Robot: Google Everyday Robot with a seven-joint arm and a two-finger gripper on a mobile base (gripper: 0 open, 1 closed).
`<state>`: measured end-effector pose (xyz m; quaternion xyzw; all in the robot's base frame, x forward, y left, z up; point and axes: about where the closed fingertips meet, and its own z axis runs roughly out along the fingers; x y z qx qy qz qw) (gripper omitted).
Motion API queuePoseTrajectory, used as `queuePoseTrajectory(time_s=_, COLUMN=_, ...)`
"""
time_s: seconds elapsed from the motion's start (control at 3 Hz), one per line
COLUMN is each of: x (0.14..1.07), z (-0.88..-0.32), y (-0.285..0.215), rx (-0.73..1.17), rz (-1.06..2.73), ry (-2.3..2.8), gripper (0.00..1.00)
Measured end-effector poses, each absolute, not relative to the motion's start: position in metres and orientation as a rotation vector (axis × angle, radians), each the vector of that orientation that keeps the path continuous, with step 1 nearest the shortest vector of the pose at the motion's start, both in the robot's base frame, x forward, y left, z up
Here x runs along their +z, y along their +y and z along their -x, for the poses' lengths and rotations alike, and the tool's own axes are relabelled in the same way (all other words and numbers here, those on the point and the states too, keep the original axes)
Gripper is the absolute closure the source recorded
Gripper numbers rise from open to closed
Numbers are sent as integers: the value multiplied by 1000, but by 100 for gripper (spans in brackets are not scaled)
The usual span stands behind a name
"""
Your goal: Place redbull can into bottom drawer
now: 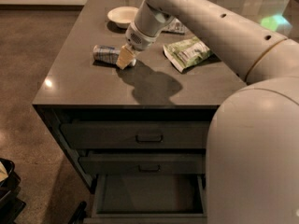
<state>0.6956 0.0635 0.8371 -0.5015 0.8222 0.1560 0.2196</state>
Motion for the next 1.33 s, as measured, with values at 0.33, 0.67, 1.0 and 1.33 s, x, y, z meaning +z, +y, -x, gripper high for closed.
queuePoseTrajectory(time_s=0.33, x=840, z=-696, y=63, rx=431, rz=1387, ry=2274, gripper=100)
queuePoseTrajectory(time_s=0.67, x=846, z=-678, y=37, rx=511, rz=1400, ry=2306, gripper=100)
queuePoseTrajectory(time_s=1.0, x=876, z=-620, y=-43, rx=649, rz=1329, ry=2413, gripper=100)
queuePoseTrajectory(time_s=1.33, x=898, z=-564, y=-106, rx=712, rz=1211, ry=2504, gripper=100)
